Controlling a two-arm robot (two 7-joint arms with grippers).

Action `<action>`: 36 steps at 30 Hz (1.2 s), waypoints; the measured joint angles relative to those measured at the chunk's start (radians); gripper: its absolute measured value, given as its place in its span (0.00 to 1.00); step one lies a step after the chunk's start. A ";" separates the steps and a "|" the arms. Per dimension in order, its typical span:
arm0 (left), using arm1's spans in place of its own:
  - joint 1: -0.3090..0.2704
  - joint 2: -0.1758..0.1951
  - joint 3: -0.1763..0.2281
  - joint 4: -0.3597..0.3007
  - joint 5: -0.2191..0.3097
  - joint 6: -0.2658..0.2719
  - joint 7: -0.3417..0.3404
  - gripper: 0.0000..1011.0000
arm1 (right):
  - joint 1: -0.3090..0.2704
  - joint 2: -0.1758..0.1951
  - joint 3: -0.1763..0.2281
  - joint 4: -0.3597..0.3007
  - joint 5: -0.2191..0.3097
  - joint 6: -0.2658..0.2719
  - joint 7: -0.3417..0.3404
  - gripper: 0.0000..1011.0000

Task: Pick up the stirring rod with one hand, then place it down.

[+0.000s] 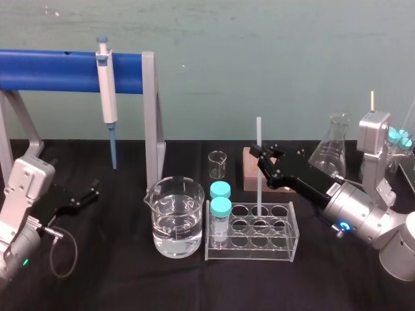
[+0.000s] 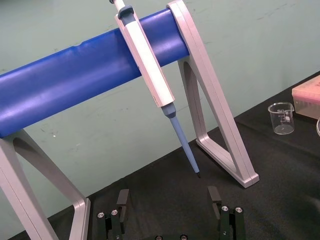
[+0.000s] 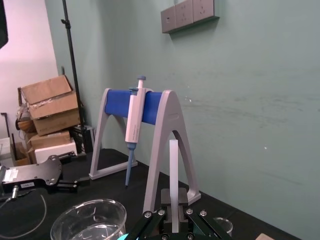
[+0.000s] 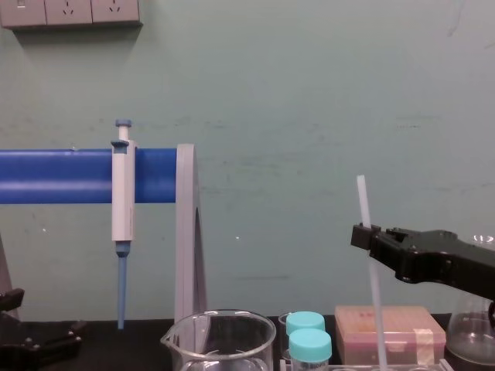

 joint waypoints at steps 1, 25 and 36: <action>0.000 0.000 0.000 0.000 0.000 0.000 0.000 0.99 | -0.002 -0.003 0.001 0.005 -0.001 -0.001 -0.001 0.07; 0.000 0.000 0.000 0.000 0.000 0.000 0.000 0.99 | -0.028 -0.033 0.018 0.034 0.003 0.027 -0.030 0.07; 0.000 0.000 0.000 0.000 0.000 0.000 0.000 0.99 | -0.035 -0.039 0.017 0.046 -0.015 0.040 -0.042 0.07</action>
